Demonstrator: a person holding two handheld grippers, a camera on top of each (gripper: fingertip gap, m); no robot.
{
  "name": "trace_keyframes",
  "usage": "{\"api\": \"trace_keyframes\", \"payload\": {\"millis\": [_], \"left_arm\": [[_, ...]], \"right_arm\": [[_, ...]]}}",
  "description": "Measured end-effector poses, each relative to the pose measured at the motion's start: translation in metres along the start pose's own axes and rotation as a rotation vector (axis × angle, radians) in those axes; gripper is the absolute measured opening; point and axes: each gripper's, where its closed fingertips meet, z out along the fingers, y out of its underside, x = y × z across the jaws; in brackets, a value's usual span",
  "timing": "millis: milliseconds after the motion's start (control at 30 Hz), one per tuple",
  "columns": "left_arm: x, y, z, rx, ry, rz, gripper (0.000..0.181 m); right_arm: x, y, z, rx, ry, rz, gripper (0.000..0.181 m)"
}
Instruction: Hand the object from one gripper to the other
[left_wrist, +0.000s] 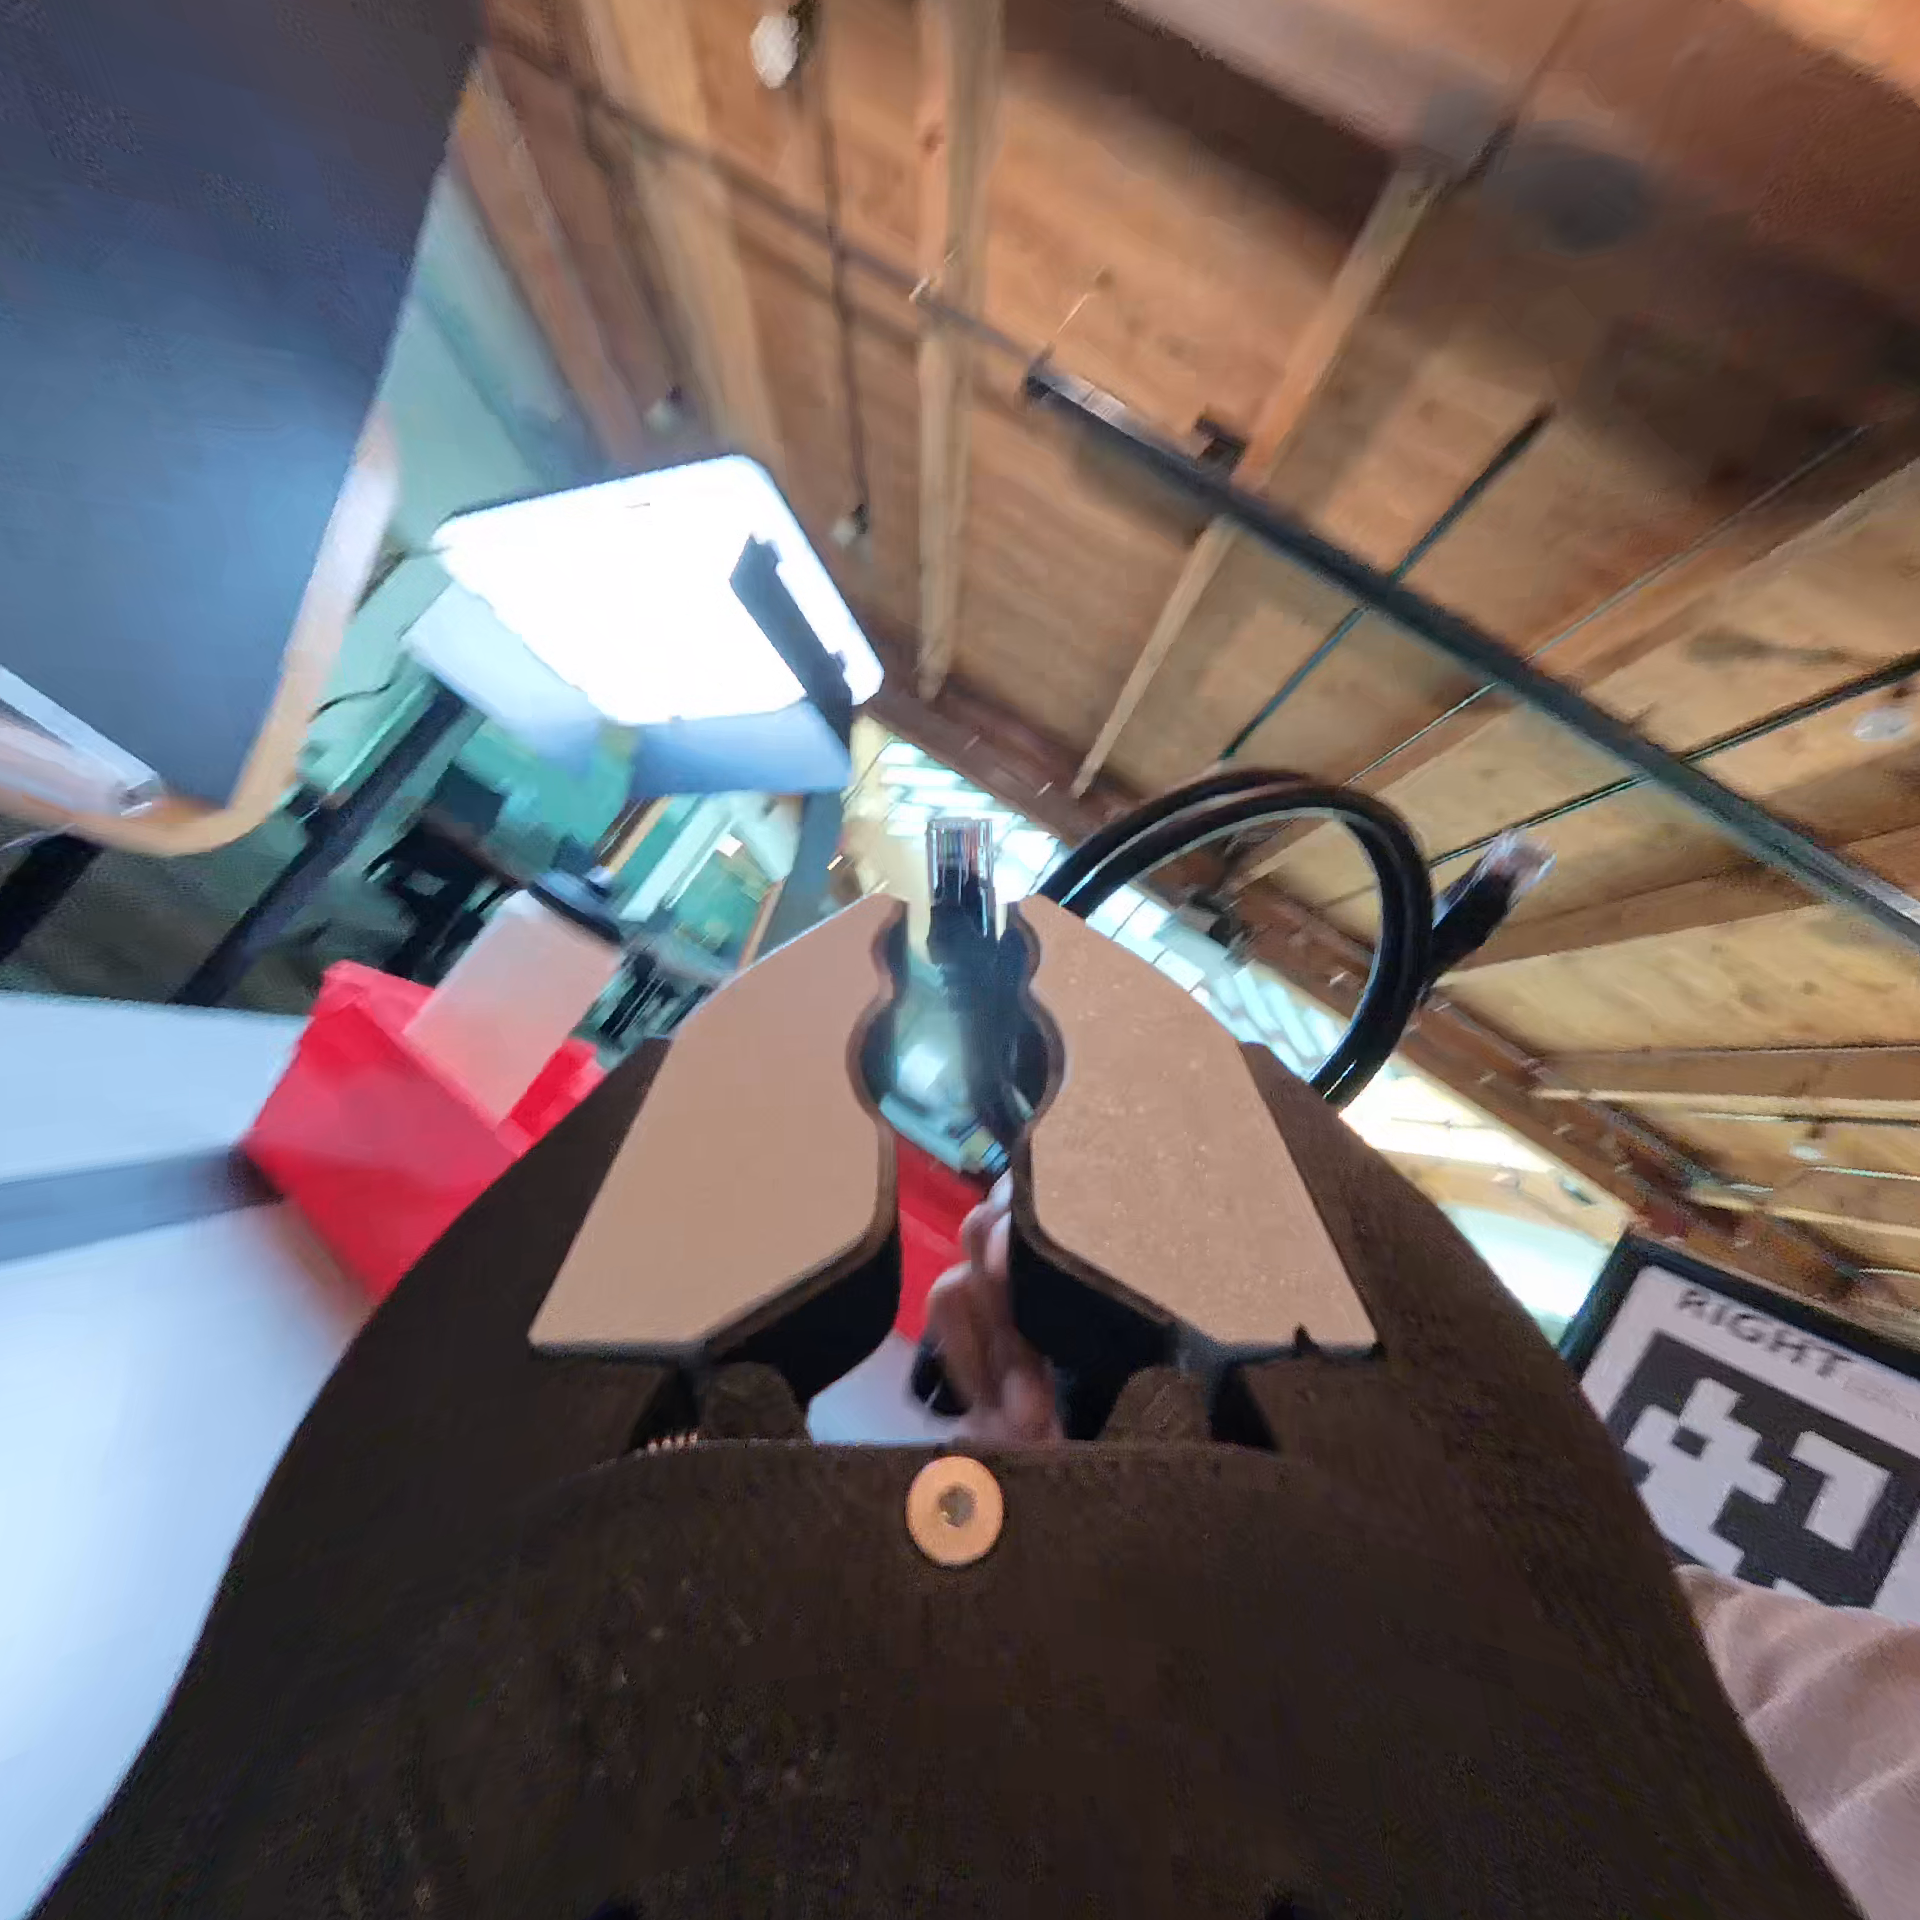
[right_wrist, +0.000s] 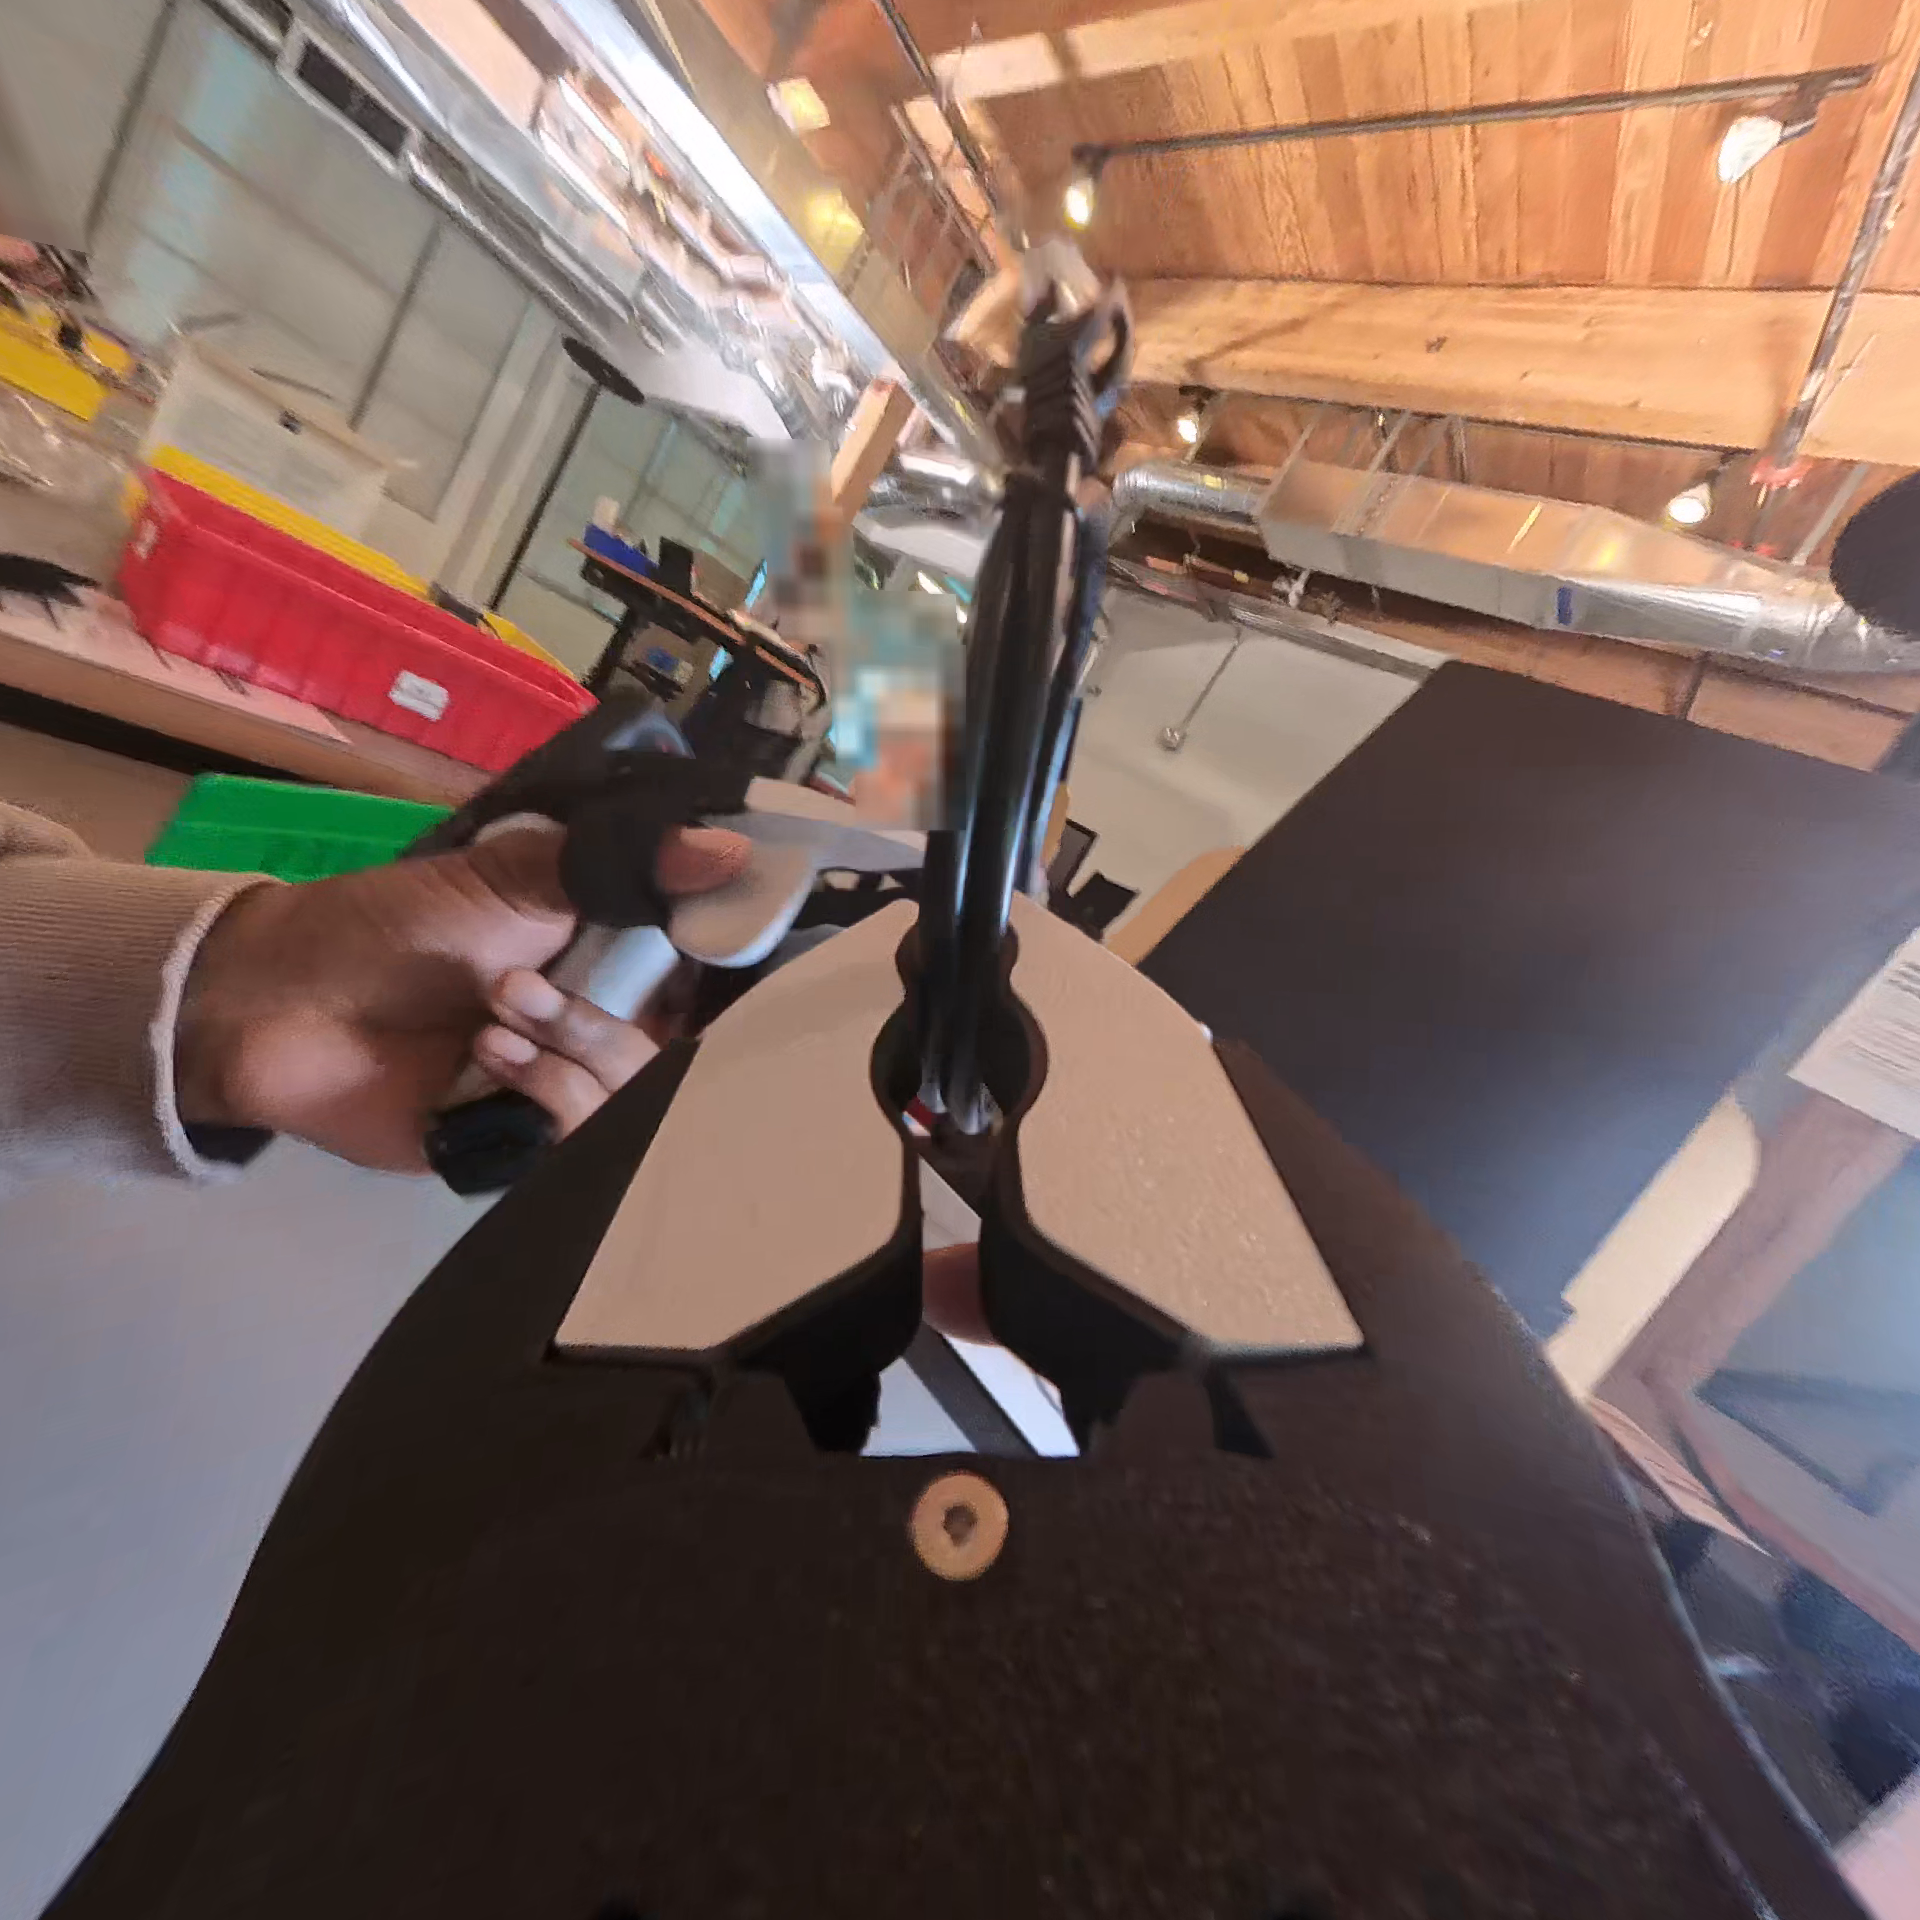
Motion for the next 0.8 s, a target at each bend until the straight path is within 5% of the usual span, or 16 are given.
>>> {"api": "trace_keyframes", "payload": {"millis": [167,367,633,700,800], "left_arm": [[-0.013,-0.017,-0.011,-0.137,-0.098,0.175,0.036],[-0.014,0.01,-0.016,-0.599,-0.325,0.999,0.039],[-0.075,0.054,-0.04,-1.098,-0.551,1.714,0.044],[-0.09,0.067,-0.047,-1.179,-0.541,1.763,0.045],[-0.097,0.073,-0.049,-1.163,-0.493,1.847,0.016]], "right_arm": [[0.04,0.045,-0.007,-0.294,0.034,-0.206,0.006],[0.043,0.117,-0.021,-0.645,-0.068,-0.466,0.006],[0.001,0.154,-0.024,-0.775,-0.232,-0.578,0.007],[-0.009,0.155,-0.023,-0.776,-0.267,-0.581,0.006],[-0.02,0.15,-0.023,-0.766,-0.315,-0.588,0.007]]}}
